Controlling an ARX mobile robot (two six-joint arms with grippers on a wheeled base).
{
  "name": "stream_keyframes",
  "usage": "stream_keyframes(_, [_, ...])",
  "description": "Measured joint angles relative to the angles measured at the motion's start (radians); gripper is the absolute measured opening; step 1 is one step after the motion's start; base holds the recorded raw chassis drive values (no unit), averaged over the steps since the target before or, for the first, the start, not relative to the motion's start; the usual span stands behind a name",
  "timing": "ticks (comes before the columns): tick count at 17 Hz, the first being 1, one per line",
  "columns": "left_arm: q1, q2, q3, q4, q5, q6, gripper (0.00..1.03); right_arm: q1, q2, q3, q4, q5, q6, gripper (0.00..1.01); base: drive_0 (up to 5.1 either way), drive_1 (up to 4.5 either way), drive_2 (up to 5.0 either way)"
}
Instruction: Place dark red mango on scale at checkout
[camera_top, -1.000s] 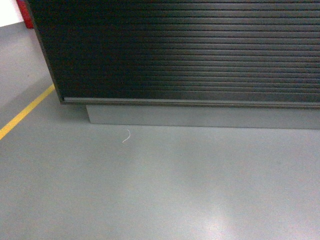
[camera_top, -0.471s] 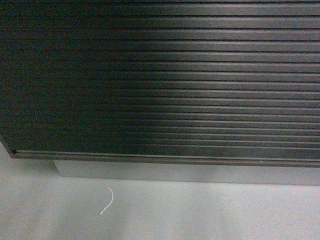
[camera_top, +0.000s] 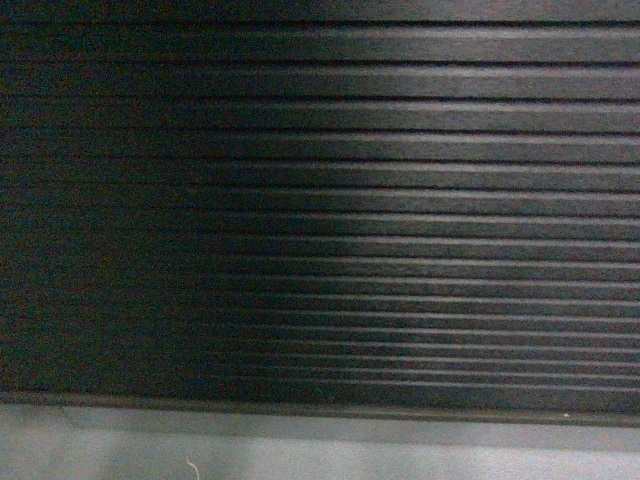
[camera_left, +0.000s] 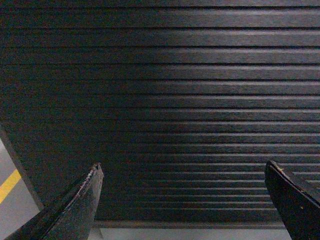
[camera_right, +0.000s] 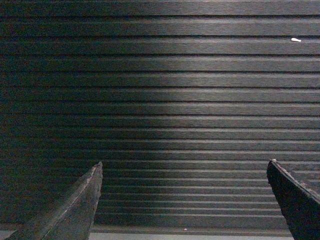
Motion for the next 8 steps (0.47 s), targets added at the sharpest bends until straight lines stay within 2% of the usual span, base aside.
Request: stream_keyframes(8, [0.0, 0.0, 0.0, 0.006, 0.0, 0.0, 0.98, 0.0, 0.0, 0.0, 0.002, 0.001, 0.0, 0.98, 0.0, 0.0, 0.0])
